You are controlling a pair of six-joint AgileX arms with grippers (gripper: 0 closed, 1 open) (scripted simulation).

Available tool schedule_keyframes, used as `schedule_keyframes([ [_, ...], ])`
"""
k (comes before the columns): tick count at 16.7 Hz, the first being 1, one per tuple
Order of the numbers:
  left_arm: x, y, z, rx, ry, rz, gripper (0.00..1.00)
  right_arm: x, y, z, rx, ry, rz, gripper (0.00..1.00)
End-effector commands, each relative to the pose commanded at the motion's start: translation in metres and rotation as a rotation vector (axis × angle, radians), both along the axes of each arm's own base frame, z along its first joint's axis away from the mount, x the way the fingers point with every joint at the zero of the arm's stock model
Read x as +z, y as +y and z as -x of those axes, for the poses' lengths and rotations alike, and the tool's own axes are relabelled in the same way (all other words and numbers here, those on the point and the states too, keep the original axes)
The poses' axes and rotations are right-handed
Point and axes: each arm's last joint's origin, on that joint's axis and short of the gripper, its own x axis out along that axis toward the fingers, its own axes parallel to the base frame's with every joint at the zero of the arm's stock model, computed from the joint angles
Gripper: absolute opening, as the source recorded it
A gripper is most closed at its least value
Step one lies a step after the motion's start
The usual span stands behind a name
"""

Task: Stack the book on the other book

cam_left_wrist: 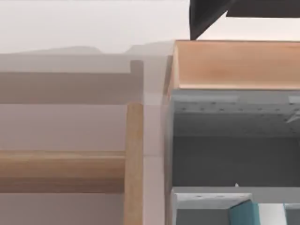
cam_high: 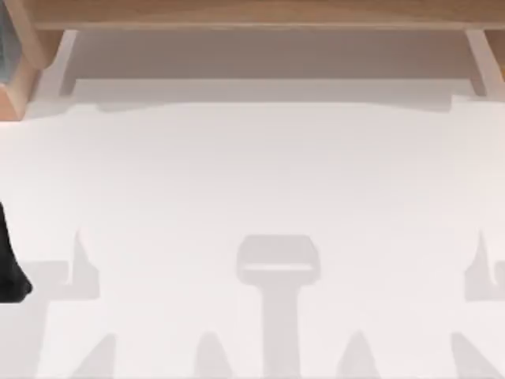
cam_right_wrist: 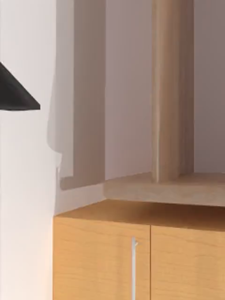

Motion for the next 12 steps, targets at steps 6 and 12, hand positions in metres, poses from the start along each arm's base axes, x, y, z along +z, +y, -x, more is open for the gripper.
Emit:
schedule_keyframes([
  [6,0.026,0.002,-0.002,-0.004,-0.020,0.008,1.00,0.000,0.000,0.000,0.000,0.000,0.000,1.00],
  [12,0.108,0.015,-0.046,-0.014,-0.026,0.025,1.00,0.000,0.000,0.000,0.000,0.000,0.000,1.00],
])
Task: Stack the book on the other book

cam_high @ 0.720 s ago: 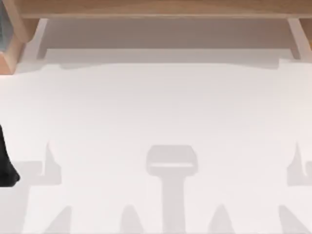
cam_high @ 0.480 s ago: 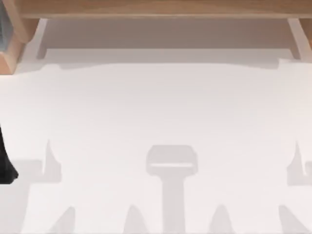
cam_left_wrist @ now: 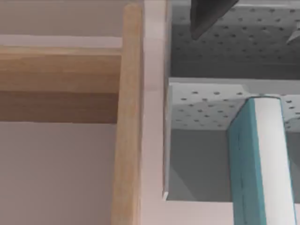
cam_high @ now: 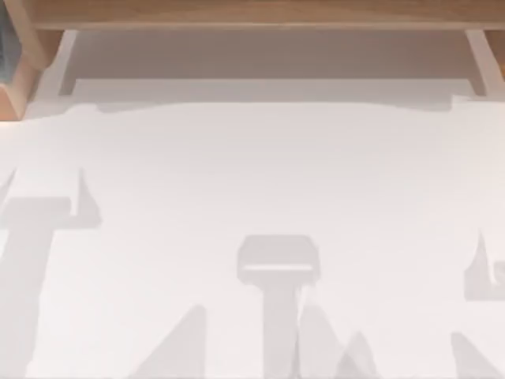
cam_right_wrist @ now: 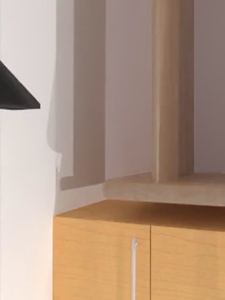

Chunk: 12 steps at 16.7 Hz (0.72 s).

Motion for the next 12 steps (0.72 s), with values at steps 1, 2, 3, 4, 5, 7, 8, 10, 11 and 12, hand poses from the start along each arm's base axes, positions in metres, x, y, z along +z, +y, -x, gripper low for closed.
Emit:
schedule_keyframes([
  [1,0.013,0.005,-0.016,-0.001,0.005,0.003,1.00,0.000,0.000,0.000,0.000,0.000,0.000,1.00],
  [2,0.025,0.011,-0.033,-0.002,0.010,0.005,1.00,0.000,0.000,0.000,0.000,0.000,0.000,1.00],
  [3,0.035,0.018,-0.053,-0.003,0.016,0.007,1.00,0.000,0.000,0.000,0.000,0.000,0.000,1.00],
  [4,0.042,0.027,-0.075,-0.004,0.021,0.009,1.00,0.000,0.000,0.000,0.000,0.000,0.000,1.00],
  [5,0.047,0.036,-0.098,-0.004,0.027,0.011,1.00,0.000,0.000,0.000,0.000,0.000,0.000,1.00],
  [7,0.049,0.059,-0.145,-0.005,0.036,0.013,1.00,0.000,0.000,0.000,0.000,0.000,0.000,1.00],
  [8,0.046,0.072,-0.167,-0.005,0.040,0.013,1.00,0.000,0.000,0.000,0.000,0.000,0.000,1.00],
  [10,0.033,0.098,-0.208,-0.004,0.046,0.012,1.00,0.000,0.000,0.000,0.000,0.000,0.000,1.00],
  [11,0.024,0.110,-0.226,-0.004,0.048,0.011,1.00,0.000,0.000,0.000,0.000,0.000,0.000,1.00],
  [12,0.015,0.122,-0.241,-0.004,0.049,0.009,1.00,0.000,0.000,0.000,0.000,0.000,0.000,1.00],
])
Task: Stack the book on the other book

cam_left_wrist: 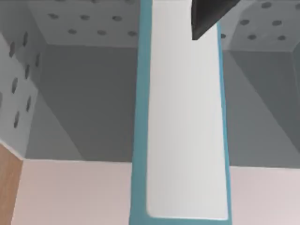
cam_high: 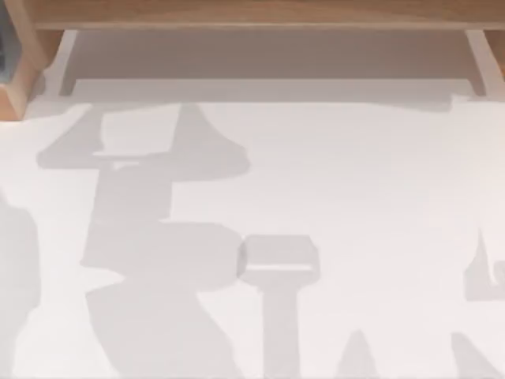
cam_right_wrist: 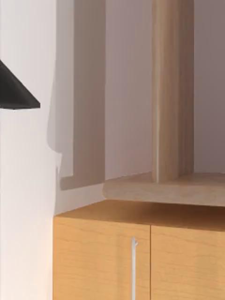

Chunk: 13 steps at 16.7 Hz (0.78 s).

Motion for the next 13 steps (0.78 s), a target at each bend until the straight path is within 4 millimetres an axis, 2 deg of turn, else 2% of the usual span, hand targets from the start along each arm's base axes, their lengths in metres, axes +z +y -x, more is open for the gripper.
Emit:
schedule_keyframes([
  [2,-0.017,0.020,-0.024,0.000,-0.004,-0.006,1.00,0.000,0.000,0.000,0.000,0.000,0.000,1.00],
  [5,-0.033,0.039,-0.043,0.001,-0.015,-0.015,1.00,0.000,0.000,0.000,0.000,0.000,0.000,1.00],
  [13,-0.035,0.041,-0.049,0.000,-0.017,-0.017,1.00,0.000,0.000,0.000,0.000,0.000,0.000,1.00],
])
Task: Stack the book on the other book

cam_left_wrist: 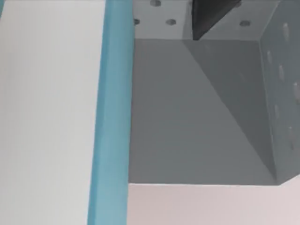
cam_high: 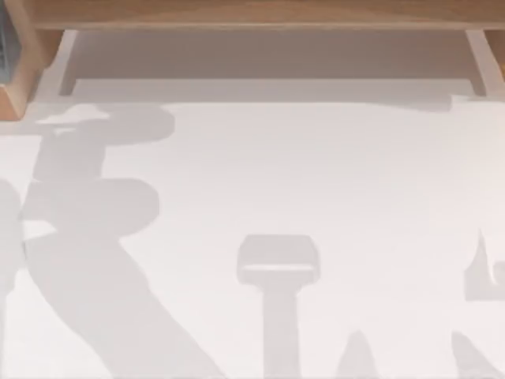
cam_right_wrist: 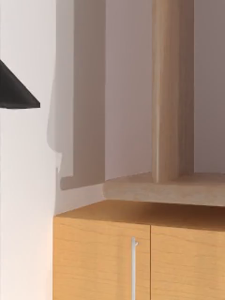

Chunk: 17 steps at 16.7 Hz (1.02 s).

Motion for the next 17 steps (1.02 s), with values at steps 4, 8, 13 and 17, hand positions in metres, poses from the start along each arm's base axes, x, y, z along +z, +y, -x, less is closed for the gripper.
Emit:
schedule_keyframes([
  [4,0.000,0.001,-0.017,0.001,-0.001,-0.001,1.00,0.000,0.000,0.000,0.000,0.000,0.000,1.00],
  [8,0.000,0.001,-0.027,0.001,-0.001,-0.001,1.00,0.000,0.000,0.000,0.000,0.000,0.000,1.00],
  [13,0.000,0.001,-0.027,0.001,-0.001,-0.001,0.85,0.000,0.000,0.000,0.000,0.000,0.000,1.00],
  [17,0.000,0.001,-0.027,0.001,-0.001,-0.001,0.55,0.000,0.000,0.000,0.000,0.000,0.000,1.00],
])
